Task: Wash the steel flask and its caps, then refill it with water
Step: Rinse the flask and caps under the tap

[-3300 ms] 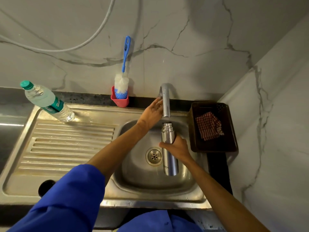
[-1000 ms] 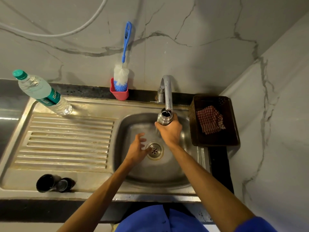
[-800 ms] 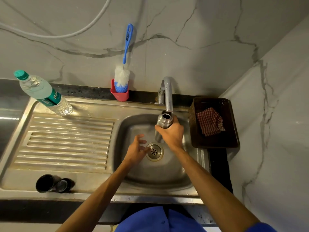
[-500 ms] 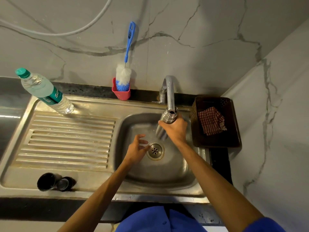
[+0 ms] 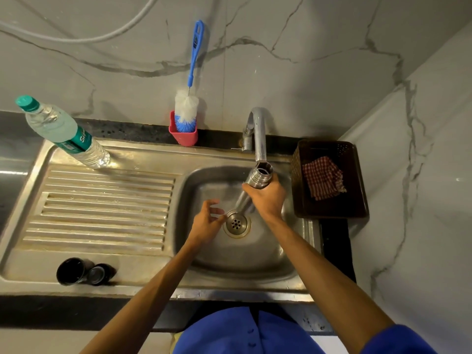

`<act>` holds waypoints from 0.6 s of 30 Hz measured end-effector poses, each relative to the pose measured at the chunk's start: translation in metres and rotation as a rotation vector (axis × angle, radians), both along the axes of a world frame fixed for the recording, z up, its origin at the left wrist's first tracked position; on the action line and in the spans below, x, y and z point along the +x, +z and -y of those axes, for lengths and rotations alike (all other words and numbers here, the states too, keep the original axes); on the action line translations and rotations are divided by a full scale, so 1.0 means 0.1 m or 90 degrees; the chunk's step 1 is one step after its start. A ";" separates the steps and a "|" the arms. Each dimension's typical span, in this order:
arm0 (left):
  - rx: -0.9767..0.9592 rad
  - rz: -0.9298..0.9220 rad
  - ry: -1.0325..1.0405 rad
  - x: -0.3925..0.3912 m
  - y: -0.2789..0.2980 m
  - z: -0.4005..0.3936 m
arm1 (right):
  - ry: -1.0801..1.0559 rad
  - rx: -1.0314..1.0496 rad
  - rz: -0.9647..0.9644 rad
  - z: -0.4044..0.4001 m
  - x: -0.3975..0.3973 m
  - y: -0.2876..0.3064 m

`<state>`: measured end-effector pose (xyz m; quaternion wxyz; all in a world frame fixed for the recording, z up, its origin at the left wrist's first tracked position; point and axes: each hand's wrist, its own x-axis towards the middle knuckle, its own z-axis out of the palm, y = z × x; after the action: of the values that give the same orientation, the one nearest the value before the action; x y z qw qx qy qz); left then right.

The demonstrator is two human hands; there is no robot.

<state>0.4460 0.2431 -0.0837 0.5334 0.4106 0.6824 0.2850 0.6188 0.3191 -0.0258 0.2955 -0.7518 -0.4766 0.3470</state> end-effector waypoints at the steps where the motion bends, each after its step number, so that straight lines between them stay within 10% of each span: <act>1: 0.004 -0.001 0.007 0.00 0.00 -0.01 | 0.006 -0.005 0.001 0.02 -0.02 -0.01; 18: 0.025 0.026 0.054 0.03 -0.03 0.02 | 0.044 -0.068 0.073 -0.10 -0.07 0.07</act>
<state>0.4494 0.2411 -0.0870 0.5264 0.3856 0.6826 0.3290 0.6116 0.3292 -0.0184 0.2149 -0.7681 -0.4991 0.3385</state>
